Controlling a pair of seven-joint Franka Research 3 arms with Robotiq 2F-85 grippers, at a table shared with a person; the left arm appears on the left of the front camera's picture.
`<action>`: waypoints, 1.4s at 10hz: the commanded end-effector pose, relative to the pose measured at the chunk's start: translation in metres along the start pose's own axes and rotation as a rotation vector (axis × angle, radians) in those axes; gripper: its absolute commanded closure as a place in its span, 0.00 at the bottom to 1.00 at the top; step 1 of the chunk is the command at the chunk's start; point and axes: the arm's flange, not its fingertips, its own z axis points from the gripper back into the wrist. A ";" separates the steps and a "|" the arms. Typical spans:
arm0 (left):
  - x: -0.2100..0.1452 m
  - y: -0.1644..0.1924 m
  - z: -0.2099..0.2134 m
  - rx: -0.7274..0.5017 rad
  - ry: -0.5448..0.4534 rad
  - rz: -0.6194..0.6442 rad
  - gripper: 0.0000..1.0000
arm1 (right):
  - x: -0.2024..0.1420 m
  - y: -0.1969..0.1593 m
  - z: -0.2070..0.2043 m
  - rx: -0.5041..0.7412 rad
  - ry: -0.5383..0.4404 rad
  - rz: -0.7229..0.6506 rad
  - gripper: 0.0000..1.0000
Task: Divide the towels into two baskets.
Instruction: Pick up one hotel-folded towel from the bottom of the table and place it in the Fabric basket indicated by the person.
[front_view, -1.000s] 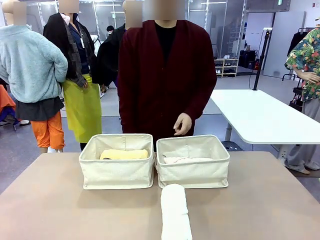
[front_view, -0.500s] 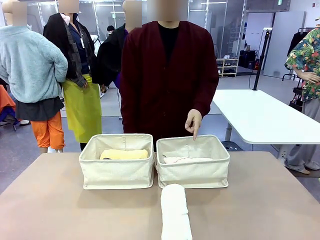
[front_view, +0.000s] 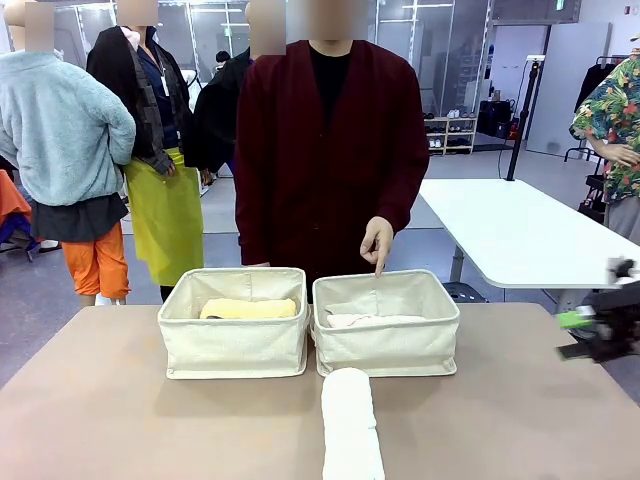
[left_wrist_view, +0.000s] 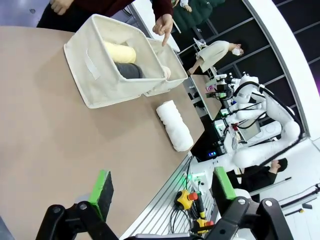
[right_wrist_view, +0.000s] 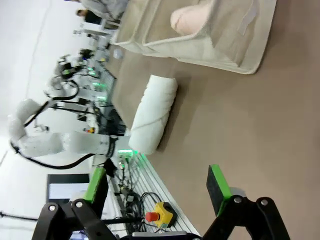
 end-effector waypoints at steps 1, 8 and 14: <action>-0.003 -0.005 0.004 0.001 0.012 -0.007 0.00 | -0.008 0.030 -0.075 -0.115 -0.013 -0.098 0.00; -0.003 -0.005 0.004 0.001 0.012 -0.007 0.00 | -0.028 0.071 -0.246 -0.405 0.002 -0.086 0.00; -0.003 -0.005 0.004 0.001 0.012 -0.007 0.00 | -0.037 0.075 -0.321 -0.487 0.090 -0.066 0.00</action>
